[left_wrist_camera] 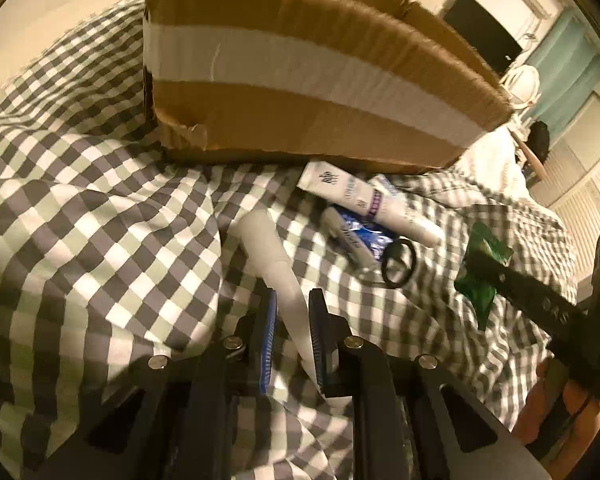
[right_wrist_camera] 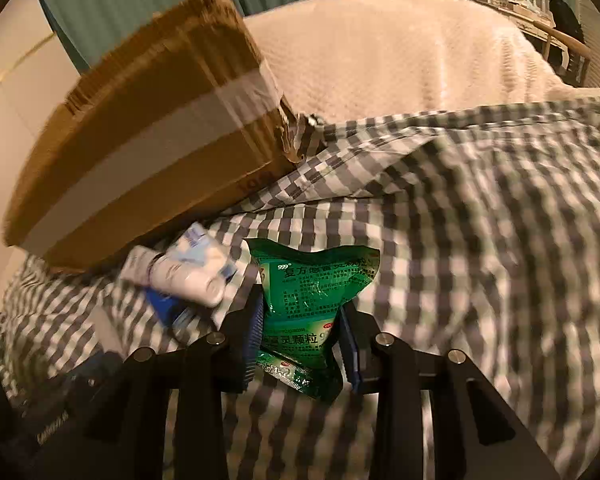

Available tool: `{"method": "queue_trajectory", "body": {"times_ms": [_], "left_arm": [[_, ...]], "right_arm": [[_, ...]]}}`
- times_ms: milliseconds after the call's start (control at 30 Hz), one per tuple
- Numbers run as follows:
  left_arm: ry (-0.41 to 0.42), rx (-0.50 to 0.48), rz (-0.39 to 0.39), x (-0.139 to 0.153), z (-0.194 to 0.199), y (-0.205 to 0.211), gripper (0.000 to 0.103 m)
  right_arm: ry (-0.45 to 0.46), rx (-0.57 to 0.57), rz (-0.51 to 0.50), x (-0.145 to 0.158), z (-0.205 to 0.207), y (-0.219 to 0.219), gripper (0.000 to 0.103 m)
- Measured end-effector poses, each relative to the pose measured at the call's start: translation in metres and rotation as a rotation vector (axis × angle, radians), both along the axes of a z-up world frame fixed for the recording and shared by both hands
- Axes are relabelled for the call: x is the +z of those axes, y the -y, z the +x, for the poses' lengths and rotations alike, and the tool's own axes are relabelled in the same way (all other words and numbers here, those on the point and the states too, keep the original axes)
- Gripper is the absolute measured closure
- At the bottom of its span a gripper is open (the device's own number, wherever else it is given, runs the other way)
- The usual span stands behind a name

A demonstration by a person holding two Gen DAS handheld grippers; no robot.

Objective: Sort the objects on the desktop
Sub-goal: 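Grasp the long white plastic tube with the left tool while the right tool grasps the green packet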

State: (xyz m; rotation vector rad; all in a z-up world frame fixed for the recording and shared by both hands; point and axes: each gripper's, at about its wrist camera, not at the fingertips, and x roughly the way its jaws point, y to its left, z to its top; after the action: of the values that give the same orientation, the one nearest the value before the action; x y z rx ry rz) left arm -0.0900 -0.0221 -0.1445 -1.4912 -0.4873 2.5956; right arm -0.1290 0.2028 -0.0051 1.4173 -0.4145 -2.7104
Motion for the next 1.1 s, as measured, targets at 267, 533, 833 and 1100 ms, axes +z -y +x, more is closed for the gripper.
{"method": "queue_trajectory", "body": {"times_ms": [267,533,833,1100], "left_arm": [[0.033,-0.031,-0.029,-0.006,-0.005,-0.015,0.090],[0.074,0.003,-0.027,-0.008,0.003,-0.001,0.087],[-0.012,0.038,-0.057,0.002,0.004,-0.011,0.034],[0.064,-0.034,-0.159,-0.023,-0.014,-0.028,0.079]], "right_arm": [[-0.029,0.015,-0.037,0.010,0.037,-0.006,0.069],[-0.024,0.049,-0.021,0.011,0.031,0.006,0.068],[-0.014,0.063,-0.015,0.011,0.032,0.008,0.067],[0.002,0.068,-0.003,0.009,0.033,0.012,0.067]]}}
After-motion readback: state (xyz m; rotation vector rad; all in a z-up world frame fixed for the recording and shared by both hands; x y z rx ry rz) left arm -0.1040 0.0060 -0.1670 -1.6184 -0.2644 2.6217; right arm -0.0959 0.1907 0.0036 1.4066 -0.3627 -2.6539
